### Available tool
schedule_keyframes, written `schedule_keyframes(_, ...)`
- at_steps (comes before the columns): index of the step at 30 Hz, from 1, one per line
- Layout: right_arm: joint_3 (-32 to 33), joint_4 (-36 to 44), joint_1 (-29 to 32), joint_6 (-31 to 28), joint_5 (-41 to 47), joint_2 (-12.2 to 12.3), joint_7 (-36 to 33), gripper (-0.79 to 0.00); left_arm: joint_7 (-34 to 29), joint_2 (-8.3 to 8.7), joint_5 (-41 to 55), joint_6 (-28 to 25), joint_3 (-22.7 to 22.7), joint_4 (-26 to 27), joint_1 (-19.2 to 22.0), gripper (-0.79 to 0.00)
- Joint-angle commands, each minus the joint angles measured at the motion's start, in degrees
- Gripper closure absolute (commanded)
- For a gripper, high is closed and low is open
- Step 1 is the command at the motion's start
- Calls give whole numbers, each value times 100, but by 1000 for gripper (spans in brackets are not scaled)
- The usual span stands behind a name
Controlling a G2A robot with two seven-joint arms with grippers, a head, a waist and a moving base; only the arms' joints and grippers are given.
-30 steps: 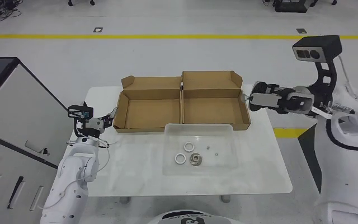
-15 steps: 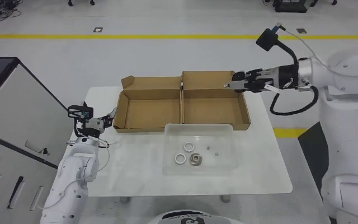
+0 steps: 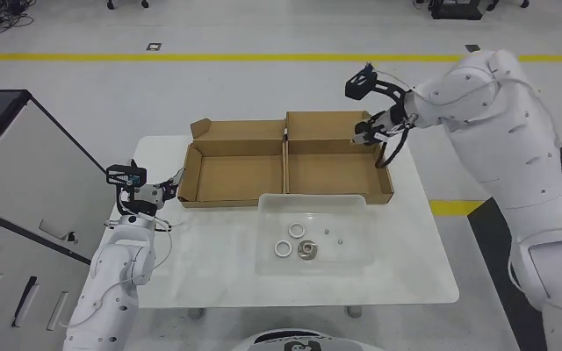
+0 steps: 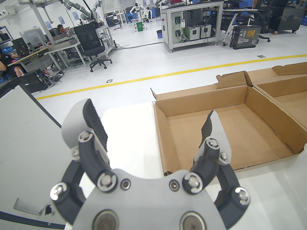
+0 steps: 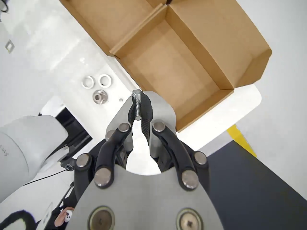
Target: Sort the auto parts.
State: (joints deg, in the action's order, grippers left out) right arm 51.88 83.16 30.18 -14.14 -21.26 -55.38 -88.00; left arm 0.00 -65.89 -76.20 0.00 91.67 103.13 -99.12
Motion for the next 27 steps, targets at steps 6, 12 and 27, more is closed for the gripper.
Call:
schedule_keyframes(6,-626,-485,-38,38,-644,-126,273,0,0,0,0,0,0,0,0,-785)
schedule_keyframes(12,-1028,-1075,-49,147,-1069,-271,763,0,0,0,0,0,0,0,0,-785)
schedule_keyframes(27,-1883,-2899,-263,549,-1328,-889,1767,0,0,0,0,0,0,0,0,-785)
